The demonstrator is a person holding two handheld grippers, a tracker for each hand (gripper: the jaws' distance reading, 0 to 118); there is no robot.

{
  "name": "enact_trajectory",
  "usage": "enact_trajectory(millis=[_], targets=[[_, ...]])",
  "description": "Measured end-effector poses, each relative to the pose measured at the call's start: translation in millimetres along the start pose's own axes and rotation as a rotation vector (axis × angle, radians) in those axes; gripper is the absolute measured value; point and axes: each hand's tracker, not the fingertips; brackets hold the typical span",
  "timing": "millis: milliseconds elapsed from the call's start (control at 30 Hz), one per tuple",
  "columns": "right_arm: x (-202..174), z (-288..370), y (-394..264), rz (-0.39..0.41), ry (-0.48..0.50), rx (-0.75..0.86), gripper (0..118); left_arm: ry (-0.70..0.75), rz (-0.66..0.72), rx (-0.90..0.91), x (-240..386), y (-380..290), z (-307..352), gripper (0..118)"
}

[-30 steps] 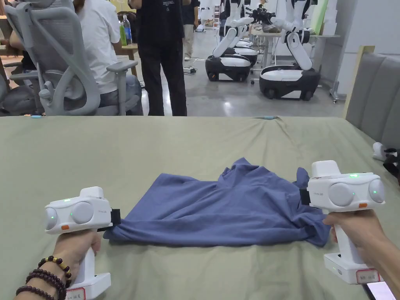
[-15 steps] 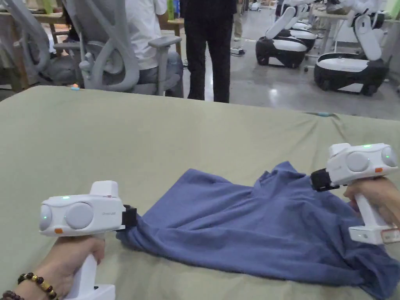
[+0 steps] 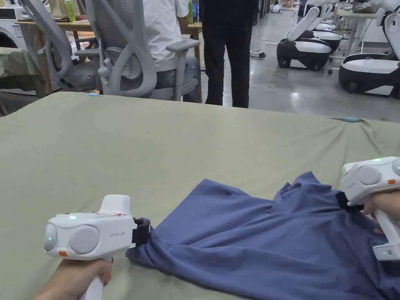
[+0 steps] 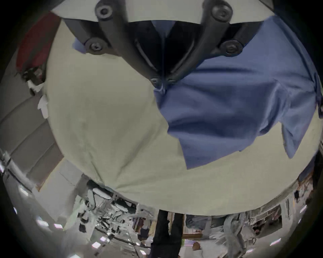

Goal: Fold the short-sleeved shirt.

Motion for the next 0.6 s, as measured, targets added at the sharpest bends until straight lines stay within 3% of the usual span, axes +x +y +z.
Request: enact_trajectory(millis=[67,167,367,600], targets=[[1,19,3,-0.030,-0.036,0.036,1,0.003,-0.001,0.003,2,8,3,6],[12,74,9,-0.071,0.027,0.135,1,0.000,0.006,0.046,11,34,17,6],[44,236,33,-0.020,-0.173,0.358,1,0.001,-0.070,0.191,47,139,52,6],[125,375,83,-0.125,-0.408,0.580,1,-0.011,-0.138,0.436,99,295,104,6]])
